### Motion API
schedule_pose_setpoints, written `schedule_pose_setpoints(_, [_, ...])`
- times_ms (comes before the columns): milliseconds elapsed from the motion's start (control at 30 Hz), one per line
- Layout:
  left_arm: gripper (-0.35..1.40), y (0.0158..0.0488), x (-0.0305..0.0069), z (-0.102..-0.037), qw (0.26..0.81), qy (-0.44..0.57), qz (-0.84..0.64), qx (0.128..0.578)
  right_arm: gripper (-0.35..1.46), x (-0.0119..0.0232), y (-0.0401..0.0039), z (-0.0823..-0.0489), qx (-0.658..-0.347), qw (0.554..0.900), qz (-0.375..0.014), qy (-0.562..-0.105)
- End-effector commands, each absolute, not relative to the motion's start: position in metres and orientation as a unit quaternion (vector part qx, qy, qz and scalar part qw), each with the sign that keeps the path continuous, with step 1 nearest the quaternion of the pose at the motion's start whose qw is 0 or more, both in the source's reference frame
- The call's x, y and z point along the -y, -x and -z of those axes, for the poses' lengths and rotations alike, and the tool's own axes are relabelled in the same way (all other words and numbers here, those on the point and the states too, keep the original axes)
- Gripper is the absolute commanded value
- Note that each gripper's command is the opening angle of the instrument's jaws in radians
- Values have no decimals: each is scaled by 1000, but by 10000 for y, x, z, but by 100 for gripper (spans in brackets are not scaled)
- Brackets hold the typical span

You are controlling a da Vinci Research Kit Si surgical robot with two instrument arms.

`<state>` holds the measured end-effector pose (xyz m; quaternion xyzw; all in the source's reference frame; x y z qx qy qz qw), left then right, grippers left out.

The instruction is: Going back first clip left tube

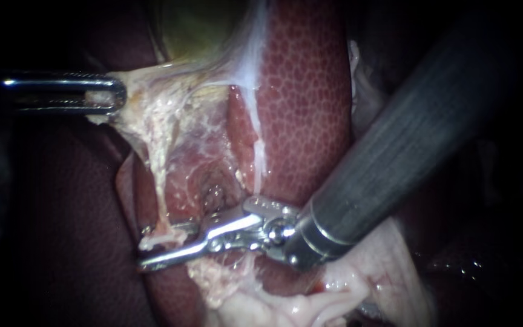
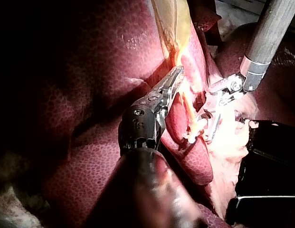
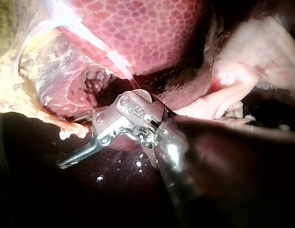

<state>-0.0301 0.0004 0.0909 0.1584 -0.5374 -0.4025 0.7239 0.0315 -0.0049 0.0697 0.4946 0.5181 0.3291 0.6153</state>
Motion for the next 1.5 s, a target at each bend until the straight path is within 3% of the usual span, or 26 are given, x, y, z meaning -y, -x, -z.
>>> schedule_pose_setpoints(33, [-35,301,-4,-908,724,-158,402,538,58,48,-314,-703,-518,616,-330,-493])
schedule_pose_setpoints(367, [-35,300,-4,-908,724,-159,402,538,56,32,-287,-738,-528,626,-323,-475])
schedule_pose_setpoints(1033, [-35,298,-4,-908,724,-159,402,538,58,24,-253,-718,-526,622,-323,-482])
schedule_pose_setpoints(1200, [-35,297,-4,-908,724,-159,402,538,60,24,-247,-714,-545,636,-291,-462])
schedule_pose_setpoints(1400, [-35,297,-4,-907,724,-160,402,538,60,17,-224,-701,-601,669,-187,-396])
schedule_pose_setpoints(1500, [-35,297,-4,-907,724,-160,402,538,60,10,-206,-692,-618,675,-153,-374])
